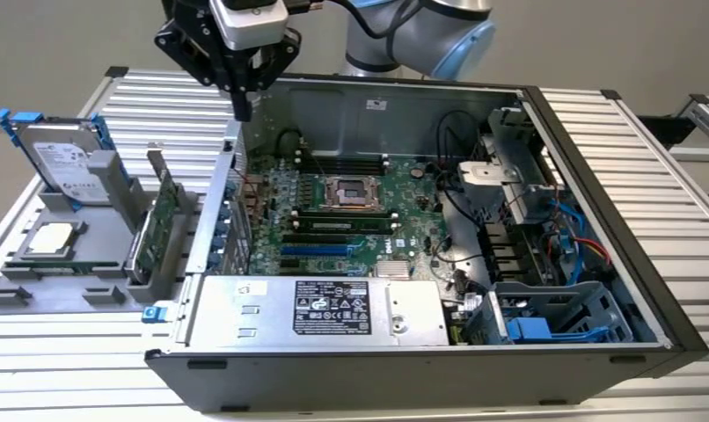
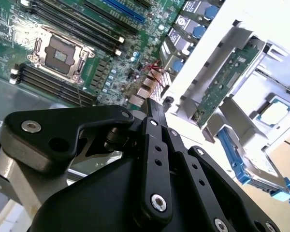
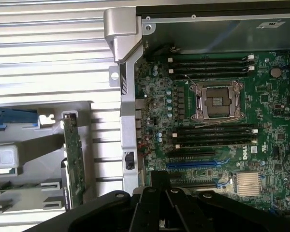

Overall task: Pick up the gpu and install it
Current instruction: 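Reach for the gpu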

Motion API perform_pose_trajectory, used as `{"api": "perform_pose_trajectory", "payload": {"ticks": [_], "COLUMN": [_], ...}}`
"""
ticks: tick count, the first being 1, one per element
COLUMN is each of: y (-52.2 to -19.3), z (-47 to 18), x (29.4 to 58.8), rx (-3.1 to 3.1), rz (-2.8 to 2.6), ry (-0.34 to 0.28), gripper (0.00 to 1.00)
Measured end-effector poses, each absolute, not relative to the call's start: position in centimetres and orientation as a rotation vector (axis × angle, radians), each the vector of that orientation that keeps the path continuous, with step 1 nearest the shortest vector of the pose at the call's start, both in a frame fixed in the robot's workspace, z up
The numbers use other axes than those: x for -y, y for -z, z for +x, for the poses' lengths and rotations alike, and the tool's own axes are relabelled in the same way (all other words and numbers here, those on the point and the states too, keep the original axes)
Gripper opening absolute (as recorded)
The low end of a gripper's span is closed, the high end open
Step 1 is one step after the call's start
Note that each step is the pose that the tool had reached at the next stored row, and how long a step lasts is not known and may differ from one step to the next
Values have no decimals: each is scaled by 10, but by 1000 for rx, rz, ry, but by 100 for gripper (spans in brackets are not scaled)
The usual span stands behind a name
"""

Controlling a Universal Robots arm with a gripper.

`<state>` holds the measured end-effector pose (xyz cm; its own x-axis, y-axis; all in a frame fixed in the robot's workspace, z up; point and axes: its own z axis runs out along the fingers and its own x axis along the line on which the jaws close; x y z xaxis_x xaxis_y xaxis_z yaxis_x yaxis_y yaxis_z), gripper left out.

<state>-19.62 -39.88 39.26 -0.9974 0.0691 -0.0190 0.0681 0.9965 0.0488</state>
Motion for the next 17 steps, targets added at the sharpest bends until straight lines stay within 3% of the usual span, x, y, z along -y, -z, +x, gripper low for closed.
{"api": "perform_pose_trajectory", "payload": {"ticks": [17], "y": [-393], "z": [-211], "x": [399], "rx": [-3118], "rz": [107], "ry": [-75], "gripper": [0]}}
